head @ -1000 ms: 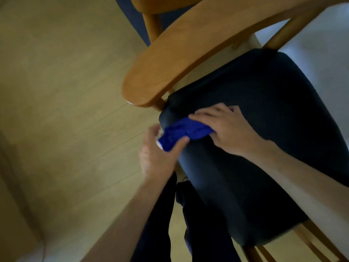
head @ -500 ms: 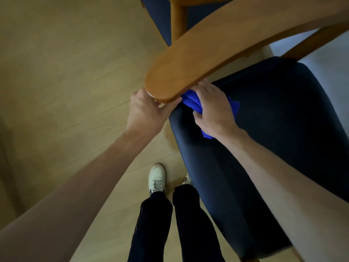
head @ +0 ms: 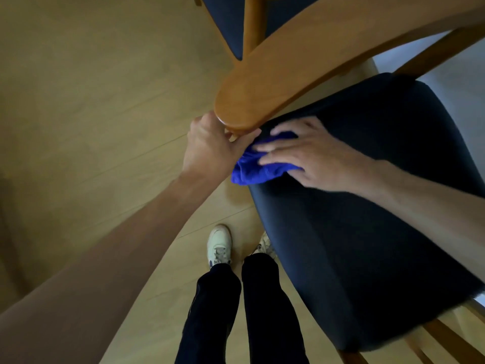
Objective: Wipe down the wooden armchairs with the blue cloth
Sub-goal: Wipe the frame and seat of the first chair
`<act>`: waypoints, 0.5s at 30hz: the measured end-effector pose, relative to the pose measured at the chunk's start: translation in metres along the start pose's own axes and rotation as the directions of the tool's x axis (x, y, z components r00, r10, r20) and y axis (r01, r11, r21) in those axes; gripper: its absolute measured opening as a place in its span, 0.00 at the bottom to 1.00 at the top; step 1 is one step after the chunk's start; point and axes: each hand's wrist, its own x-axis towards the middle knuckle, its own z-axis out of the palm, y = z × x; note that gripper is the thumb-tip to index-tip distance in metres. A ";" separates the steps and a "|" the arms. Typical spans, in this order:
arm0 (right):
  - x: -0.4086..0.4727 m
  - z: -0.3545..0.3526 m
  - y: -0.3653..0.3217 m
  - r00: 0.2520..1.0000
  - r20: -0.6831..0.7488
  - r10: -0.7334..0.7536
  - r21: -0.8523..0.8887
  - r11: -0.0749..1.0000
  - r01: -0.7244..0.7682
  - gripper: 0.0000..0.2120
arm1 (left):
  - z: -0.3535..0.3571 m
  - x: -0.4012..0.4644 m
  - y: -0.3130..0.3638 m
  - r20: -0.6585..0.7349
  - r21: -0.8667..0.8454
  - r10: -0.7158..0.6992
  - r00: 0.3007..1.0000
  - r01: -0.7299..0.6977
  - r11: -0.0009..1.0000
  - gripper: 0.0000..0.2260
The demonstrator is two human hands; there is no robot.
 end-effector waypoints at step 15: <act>-0.011 0.022 -0.036 0.978 0.196 0.071 0.188 0.976 -0.109 0.23 | -0.003 0.001 0.001 0.018 0.000 -0.005 1.000 0.005 1.000 0.17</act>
